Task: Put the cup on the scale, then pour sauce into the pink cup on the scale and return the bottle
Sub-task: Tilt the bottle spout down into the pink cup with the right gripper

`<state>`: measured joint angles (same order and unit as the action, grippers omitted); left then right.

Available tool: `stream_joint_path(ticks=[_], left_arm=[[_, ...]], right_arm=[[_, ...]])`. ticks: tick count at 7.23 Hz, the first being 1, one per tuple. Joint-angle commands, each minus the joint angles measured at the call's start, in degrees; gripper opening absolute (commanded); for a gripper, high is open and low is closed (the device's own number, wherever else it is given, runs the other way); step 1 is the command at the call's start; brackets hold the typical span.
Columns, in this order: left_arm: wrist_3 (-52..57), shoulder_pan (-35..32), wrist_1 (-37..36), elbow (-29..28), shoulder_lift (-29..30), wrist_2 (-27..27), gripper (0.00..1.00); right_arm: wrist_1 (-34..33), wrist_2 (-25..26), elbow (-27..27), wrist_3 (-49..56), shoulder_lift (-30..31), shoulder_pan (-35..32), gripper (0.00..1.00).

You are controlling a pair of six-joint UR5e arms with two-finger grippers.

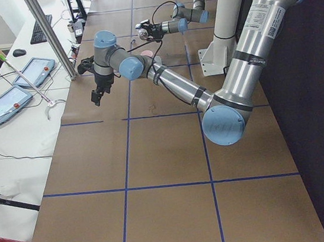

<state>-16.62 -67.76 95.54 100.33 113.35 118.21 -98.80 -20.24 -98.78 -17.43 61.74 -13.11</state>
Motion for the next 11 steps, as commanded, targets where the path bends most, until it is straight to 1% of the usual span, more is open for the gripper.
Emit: stream_joint_path(ticks=[1, 3, 4, 5, 7, 9, 11], left_arm=[[0.00, 0.00, 0.00, -0.13, -0.32, 0.00, 1.00], [0.09, 0.00, 1.14, -0.13, -1.64, 0.00, 1.00], [0.09, 0.00, 1.23, -0.22, -1.73, 0.00, 1.00], [0.09, 0.00, 1.14, -0.22, -1.73, 0.00, 1.00], [0.09, 0.00, 1.23, -0.48, -1.73, 0.00, 1.00], [0.09, -0.09, 1.23, -0.57, -1.73, 0.00, 1.00], [0.09, 0.00, 1.23, -0.57, -1.73, -0.09, 1.00]], right_arm=[[-4.02, 3.52, 1.14, 5.88, -1.19, 0.19, 0.00], [-4.03, 6.34, 1.22, 14.58, -1.27, 0.02, 0.00], [-4.12, 7.05, 1.22, 16.44, -1.27, -0.07, 0.00], [-4.12, 8.36, 1.22, 20.81, -1.27, -0.25, 0.00], [-4.12, 9.34, 1.22, 23.31, -1.27, -0.25, 0.00], [-4.12, 11.00, 1.05, 28.39, -1.27, -0.51, 0.00], [-3.94, 10.92, 0.96, 29.30, -1.27, -0.51, 0.00]])
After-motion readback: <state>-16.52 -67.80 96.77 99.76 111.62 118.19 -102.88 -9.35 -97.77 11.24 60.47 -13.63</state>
